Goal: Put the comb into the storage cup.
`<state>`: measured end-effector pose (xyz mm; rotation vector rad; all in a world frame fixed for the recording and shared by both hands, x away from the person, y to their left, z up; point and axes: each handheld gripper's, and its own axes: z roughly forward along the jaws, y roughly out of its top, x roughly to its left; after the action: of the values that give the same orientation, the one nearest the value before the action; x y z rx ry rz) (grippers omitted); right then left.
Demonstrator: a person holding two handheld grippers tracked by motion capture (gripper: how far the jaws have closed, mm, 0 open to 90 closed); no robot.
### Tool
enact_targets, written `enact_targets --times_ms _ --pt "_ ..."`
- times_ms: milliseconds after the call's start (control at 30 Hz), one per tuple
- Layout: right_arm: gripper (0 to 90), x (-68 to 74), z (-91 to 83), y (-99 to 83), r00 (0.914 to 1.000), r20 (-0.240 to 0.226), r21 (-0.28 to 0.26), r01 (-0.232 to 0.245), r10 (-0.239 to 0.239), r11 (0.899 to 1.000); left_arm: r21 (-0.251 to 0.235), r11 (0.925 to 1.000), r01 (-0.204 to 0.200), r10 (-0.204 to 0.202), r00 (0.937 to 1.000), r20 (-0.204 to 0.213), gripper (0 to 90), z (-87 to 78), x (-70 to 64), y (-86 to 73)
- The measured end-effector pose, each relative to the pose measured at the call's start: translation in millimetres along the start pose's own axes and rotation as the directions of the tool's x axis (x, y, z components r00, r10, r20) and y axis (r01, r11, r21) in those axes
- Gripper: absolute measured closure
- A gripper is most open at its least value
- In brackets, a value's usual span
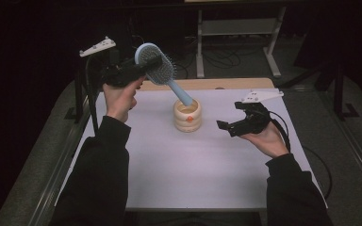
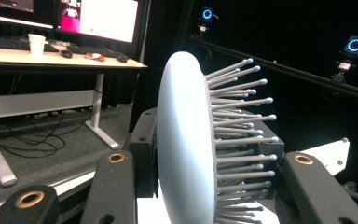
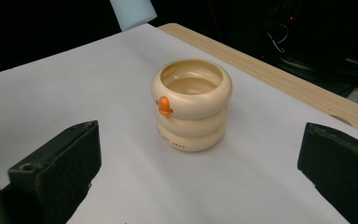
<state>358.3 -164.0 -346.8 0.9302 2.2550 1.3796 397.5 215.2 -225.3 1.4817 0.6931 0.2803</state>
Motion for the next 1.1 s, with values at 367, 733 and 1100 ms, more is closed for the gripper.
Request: enact_targets --times_ms 367,733,1100 --pt "0.0 -4.3 -16.7 -26.4 0.9984 0.052 -0.03 -0.021 0.023 0.999 -0.008 0.9999 -0.007 0.007 0.9996 -0.026 55.1 3.9 6.3 3.3" --pt "0.0 -8.9 -39.5 -53.0 0.9945 0.077 -0.078 -0.065 0.071 0.995 0.023 0.9975 -0.067 0.069 0.9961 -0.056 55.0 15.8 8.9 5.6" --pt "0.0 -8.7 -51.9 -79.6 0.9923 0.08 -0.083 -0.088 0.095 0.993 0.036 0.994 -0.103 0.105 0.9918 -0.072 55.0 30.5 15.5 1.7"
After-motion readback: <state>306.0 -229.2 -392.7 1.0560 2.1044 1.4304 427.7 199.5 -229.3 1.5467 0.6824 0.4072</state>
